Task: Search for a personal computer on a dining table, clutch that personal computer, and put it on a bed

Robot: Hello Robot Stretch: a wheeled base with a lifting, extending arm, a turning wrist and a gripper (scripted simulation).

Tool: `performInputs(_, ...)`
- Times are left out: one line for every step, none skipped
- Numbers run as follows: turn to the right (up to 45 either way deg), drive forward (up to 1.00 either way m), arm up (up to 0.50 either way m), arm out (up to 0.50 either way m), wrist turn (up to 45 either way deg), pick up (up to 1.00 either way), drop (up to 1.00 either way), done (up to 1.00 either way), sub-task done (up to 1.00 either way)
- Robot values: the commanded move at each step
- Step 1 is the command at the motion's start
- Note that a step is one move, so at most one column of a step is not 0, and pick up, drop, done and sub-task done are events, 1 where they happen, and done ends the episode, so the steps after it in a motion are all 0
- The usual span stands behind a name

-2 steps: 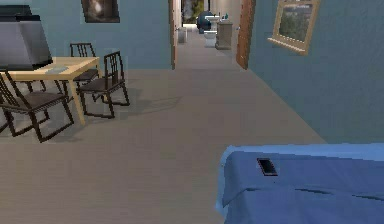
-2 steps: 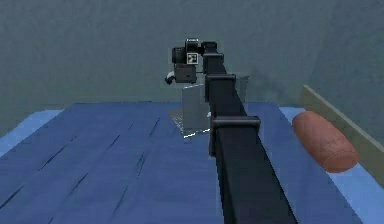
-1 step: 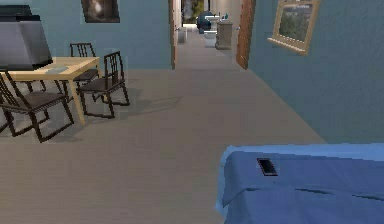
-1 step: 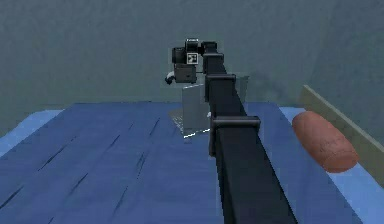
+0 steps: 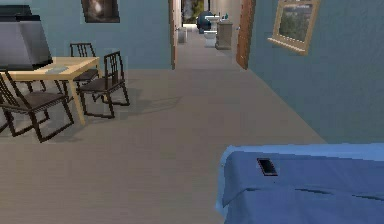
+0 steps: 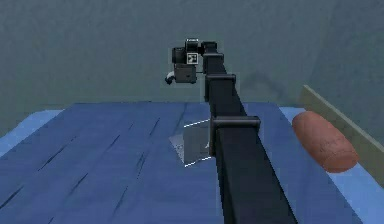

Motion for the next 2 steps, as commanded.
performInputs(0.0, 0.0, 0.0, -0.1, 0.0, 0.0, 0.0, 0.0, 0.0)
performInputs(0.0, 0.0, 0.0, 0.0, 0.0, 0.0, 0.0, 1.0, 0.0)
